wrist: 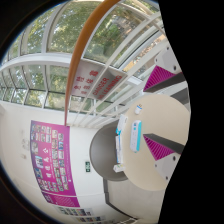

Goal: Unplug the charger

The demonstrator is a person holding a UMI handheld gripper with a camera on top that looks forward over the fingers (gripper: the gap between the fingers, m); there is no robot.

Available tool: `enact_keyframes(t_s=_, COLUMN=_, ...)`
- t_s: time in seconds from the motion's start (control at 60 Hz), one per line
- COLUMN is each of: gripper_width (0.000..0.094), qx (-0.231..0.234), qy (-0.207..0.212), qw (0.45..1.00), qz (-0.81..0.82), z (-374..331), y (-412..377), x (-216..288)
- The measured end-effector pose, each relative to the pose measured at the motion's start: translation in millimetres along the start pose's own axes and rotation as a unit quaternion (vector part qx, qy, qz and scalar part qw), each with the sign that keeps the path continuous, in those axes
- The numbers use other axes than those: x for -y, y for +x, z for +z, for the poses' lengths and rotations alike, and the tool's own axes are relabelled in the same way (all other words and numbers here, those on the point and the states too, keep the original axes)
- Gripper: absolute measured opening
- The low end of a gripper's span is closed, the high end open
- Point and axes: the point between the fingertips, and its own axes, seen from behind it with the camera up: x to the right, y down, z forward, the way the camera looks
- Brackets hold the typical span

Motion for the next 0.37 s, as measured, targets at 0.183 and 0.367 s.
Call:
enact_keyframes(t_s=0.183, gripper_width=0.0854, qx=0.002, qy=0.016, qw=1.000, qz=-0.001, z=-62.5, y=-6.3, x=-2.7)
enact_keyframes(t_s=0.367, gripper_width=0.0856, qx=0.002, qy=0.027, qw=1.000, qz=0.001, z=-88.2, y=-6.6, x=-0.9)
